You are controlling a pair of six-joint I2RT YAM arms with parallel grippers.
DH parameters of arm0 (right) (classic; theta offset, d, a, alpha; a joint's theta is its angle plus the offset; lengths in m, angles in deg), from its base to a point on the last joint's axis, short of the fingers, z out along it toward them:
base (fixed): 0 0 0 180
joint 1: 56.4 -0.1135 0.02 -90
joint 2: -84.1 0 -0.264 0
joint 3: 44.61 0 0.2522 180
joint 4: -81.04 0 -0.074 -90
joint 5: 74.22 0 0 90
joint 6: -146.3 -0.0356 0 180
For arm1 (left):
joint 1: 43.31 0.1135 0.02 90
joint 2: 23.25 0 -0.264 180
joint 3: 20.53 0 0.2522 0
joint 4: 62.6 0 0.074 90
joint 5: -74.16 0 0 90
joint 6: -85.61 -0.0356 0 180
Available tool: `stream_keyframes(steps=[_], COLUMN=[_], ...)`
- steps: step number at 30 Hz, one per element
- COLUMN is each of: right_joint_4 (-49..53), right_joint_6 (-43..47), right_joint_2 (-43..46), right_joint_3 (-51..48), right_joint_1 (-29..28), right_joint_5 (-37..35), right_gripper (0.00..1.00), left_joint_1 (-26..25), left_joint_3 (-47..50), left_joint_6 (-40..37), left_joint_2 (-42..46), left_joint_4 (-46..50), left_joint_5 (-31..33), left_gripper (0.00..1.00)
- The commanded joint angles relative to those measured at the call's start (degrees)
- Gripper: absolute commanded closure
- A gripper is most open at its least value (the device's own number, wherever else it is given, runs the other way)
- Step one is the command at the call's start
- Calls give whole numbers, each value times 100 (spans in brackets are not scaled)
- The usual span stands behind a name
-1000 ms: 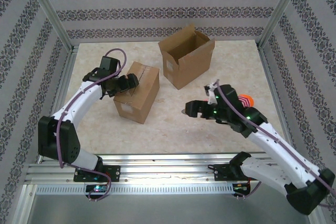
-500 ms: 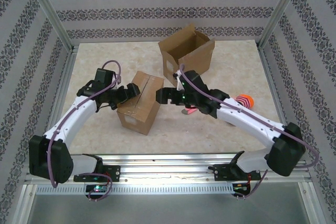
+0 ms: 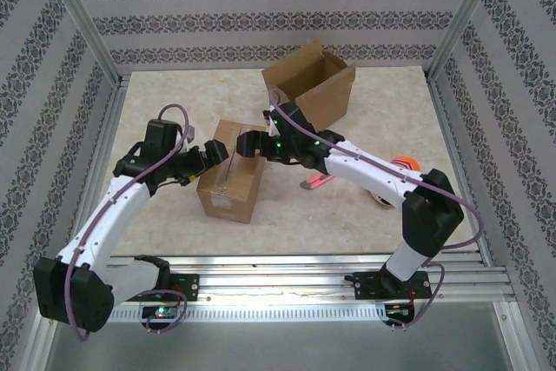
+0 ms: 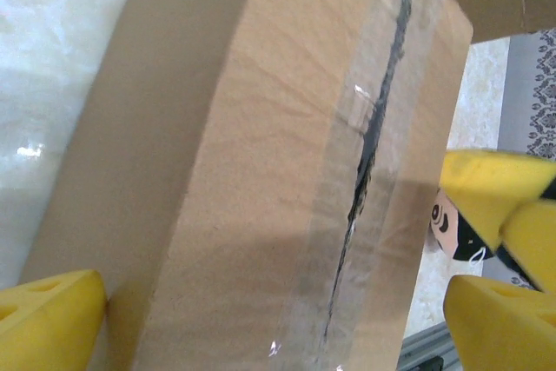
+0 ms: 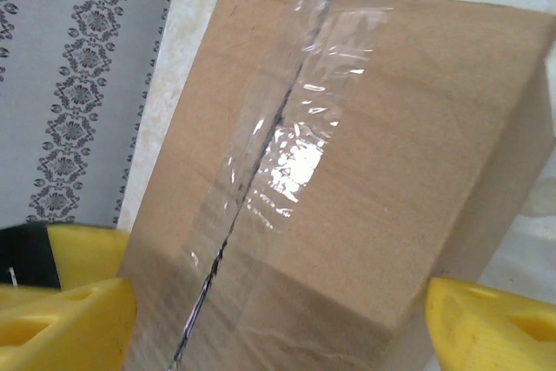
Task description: Unpack the express box
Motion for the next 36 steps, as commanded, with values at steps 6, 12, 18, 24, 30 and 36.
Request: stream_keyframes(steps=[6, 12, 18, 24, 30, 36], right_joint_4=[18, 114, 119, 176, 887, 1350], right_joint_6=[74, 266, 331, 437, 899, 1193], right_joint_2=[-650, -1196, -1475, -1495, -1299, -813], right_joint_3=[735, 1308, 1528, 1593, 1933, 2003], right_joint_1=[-4, 109, 237, 276, 307, 307], right_joint_5=[391, 766, 1083, 888, 73, -680], right_gripper=[14, 15, 16, 16, 13, 10], left_joint_1=[-203, -527, -960, -1200, -1222, -1226], left_joint_3=[654, 862, 944, 889, 767, 743], left_joint_6=[467, 727, 929, 1009, 906, 851], left_joint_2=[648, 776, 552, 132, -4, 25], left_joint_4=[-147, -418, -874, -1317, -1230, -1174], left_joint_5=[-391, -332, -169, 26, 197, 234], left_gripper=[0, 0, 0, 0, 0, 0])
